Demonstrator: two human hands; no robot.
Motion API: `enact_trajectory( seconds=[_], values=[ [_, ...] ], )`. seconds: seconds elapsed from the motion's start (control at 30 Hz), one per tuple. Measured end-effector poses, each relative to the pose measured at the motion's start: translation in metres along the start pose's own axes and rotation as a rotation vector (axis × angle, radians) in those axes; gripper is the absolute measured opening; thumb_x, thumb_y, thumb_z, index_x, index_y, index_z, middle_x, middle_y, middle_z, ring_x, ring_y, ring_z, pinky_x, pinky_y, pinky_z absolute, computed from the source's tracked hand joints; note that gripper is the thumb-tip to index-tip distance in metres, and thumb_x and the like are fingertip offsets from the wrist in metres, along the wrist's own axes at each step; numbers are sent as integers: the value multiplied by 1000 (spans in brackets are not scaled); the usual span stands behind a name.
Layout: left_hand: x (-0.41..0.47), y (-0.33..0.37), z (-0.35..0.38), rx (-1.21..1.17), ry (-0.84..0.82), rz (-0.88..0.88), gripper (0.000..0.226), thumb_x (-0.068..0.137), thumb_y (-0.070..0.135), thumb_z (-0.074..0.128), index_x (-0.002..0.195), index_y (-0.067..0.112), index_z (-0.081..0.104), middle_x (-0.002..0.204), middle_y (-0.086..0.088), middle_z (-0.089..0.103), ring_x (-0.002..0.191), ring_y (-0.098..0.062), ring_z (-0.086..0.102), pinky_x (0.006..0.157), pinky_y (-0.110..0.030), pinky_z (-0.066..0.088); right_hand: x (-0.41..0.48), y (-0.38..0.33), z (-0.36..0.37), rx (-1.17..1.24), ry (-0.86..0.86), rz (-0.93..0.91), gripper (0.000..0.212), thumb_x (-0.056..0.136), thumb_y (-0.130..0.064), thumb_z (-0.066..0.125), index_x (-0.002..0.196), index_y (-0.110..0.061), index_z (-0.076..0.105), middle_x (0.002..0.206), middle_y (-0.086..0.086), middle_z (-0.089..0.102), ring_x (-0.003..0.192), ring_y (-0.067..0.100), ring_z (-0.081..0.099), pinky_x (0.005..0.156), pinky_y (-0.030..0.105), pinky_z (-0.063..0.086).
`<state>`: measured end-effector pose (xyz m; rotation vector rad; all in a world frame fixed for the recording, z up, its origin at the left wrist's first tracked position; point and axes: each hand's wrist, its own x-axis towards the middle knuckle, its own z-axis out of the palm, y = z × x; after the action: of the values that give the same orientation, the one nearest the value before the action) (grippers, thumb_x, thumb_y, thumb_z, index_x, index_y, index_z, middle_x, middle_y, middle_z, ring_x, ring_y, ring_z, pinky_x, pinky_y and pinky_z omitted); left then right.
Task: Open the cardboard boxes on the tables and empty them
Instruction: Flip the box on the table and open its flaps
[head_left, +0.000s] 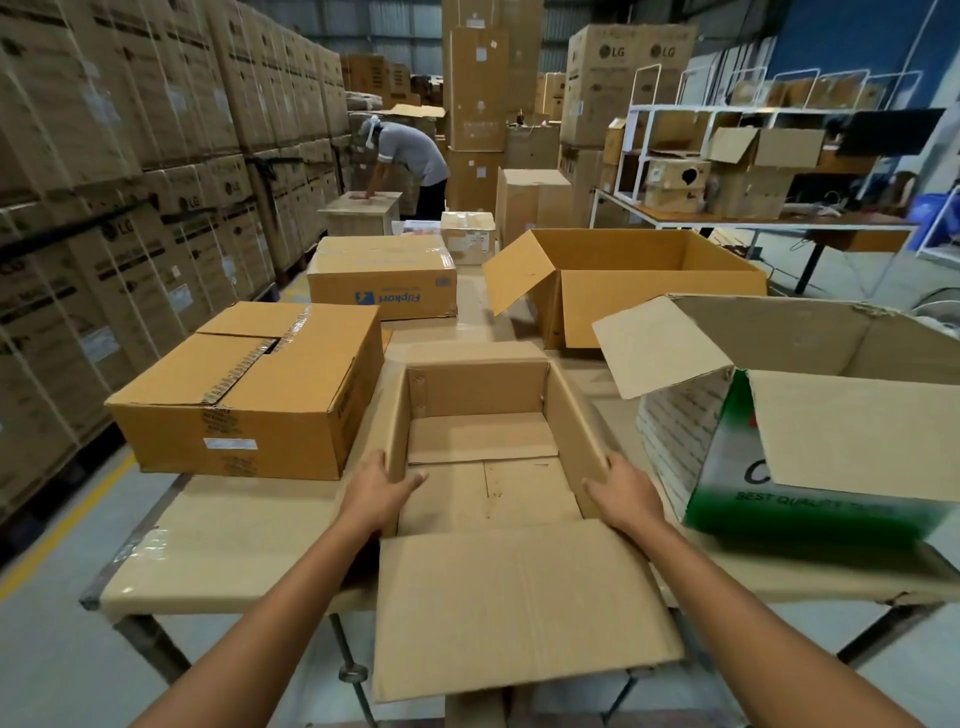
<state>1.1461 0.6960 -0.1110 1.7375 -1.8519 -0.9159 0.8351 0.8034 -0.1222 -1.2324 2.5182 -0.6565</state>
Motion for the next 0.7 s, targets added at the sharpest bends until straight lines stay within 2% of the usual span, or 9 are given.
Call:
enact_trajectory(
  seconds=[0.1,0.17,0.23,0.3,0.4,0.5,0.6,0.7],
  values=[
    [-34,2,0,29,-5,101,96,82,68,65,154,16,31,158,-12,33,143,-30,34,113,-46,36,-28,-2,0,-15,66,-58,56,95,-54,54,140,-20,51,142,8,55,125,30,54,103,48,47],
    [-56,2,7,109,-15,117,96,79,76,60,153,22,33,161,-10,24,147,-31,26,114,-51,32,-55,-5,3,-123,87,-104,58,97,-62,41,138,-24,56,159,10,35,142,33,36,114,51,32],
    [-72,-4,16,198,7,134,99,73,85,54,151,25,38,164,-9,16,149,-31,19,117,-54,28,-78,-4,11,-213,67,-174,60,98,-65,29,136,-29,58,166,7,19,151,33,17,119,54,19],
    [-76,-10,22,223,79,160,102,67,92,49,145,26,46,164,-7,19,148,-31,21,117,-54,28,-86,0,15,-224,44,-229,65,94,-71,24,141,-35,52,168,3,12,153,32,6,121,57,14],
    [-75,-10,22,255,144,166,106,61,96,41,139,26,54,161,-7,27,145,-31,27,115,-53,31,-83,5,10,-314,-27,-285,82,83,-85,31,152,-39,33,167,3,9,153,36,2,119,60,12],
    [-79,-9,21,297,131,168,101,65,93,45,139,24,55,161,-9,27,145,-32,27,114,-54,30,-84,2,5,-372,-124,-259,92,79,-87,40,155,-38,26,167,5,12,153,38,0,119,63,11],
    [-83,-5,16,319,76,173,105,69,92,44,146,22,47,163,-11,21,147,-34,23,116,-57,28,-89,-9,1,-356,-150,-199,90,81,-82,46,155,-33,29,167,7,13,153,40,0,119,66,9],
    [-93,-1,10,365,24,225,108,73,90,41,155,20,30,166,-12,13,151,-34,15,118,-59,25,-105,-18,-7,-313,-153,-218,79,90,-67,52,154,-26,32,166,9,17,153,36,8,120,60,14]
  ],
)
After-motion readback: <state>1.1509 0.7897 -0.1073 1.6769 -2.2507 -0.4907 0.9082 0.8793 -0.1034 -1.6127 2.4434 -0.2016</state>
